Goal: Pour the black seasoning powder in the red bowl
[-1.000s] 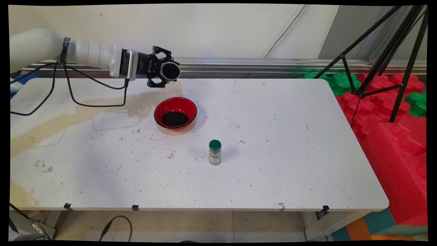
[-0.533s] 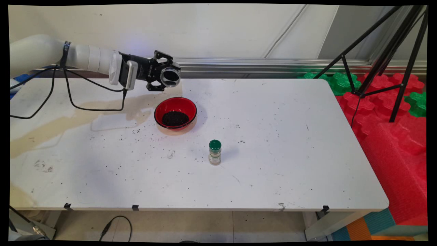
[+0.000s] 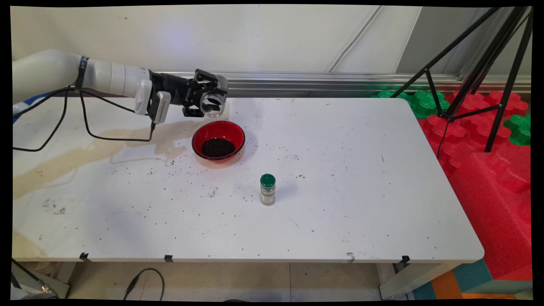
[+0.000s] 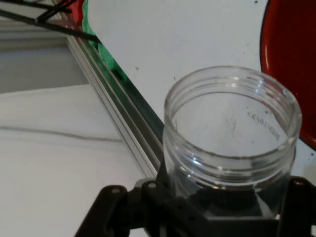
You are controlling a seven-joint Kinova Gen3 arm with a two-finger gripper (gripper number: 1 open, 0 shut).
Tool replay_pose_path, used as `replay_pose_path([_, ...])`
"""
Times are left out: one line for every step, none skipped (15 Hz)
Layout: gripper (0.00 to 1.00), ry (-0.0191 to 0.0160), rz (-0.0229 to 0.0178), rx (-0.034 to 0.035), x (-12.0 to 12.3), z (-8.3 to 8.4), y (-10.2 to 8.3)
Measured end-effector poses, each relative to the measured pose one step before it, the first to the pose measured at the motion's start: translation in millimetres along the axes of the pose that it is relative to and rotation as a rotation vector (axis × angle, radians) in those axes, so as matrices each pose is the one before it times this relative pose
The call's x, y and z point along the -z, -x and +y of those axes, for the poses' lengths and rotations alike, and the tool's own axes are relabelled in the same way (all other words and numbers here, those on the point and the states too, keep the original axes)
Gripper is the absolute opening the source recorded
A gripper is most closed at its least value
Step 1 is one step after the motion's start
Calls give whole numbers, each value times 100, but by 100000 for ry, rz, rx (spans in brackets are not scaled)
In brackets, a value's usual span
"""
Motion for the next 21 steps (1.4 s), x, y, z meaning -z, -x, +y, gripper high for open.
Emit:
replay_pose_path([0,-63,56,-2638,-10,58,-155])
replay_pose_path([0,-79,84,-2573,-33,40,-148])
replay_pose_path([0,-77,25,-2192,-22,27,-118])
replay_pose_path([0,-121,64,-2434,-33,13,-138])
replay_pose_path([0,-134,-1,-2337,-22,15,-124])
replay_pose_path([0,-114,11,-1983,-32,2,-99])
replay_pose_path([0,-146,-16,-2245,-26,-7,-101])
replay_pose_path([0,-179,-10,-2211,-32,-23,-90])
replay_pose_path([0,-156,-43,-1832,-15,-18,-73])
replay_pose_path([0,-177,-76,-2117,-9,-30,-85])
replay_pose_path([0,-200,-84,-2071,-14,-35,-71])
replay_pose_path([0,-216,-77,-1790,-20,-42,-52])
replay_pose_path([0,-279,-76,-2128,-36,-64,-54])
replay_pose_path([0,-259,-112,-1977,-16,-53,-47])
replay_pose_path([0,-239,-101,-1646,-17,-52,-32])
replay_pose_path([0,-334,-152,-1908,-11,-70,-28])
replay_pose_path([0,-348,-179,-1853,-14,-71,-16])
replay_pose_path([0,-294,-135,-1489,2,-49,-19])
replay_pose_path([0,-359,-186,-1744,0,-68,-12])
replay_pose_path([0,-326,-155,-1379,-1,-58,-4])
replay_pose_path([0,-390,-201,-1584,-2,-77,-1])
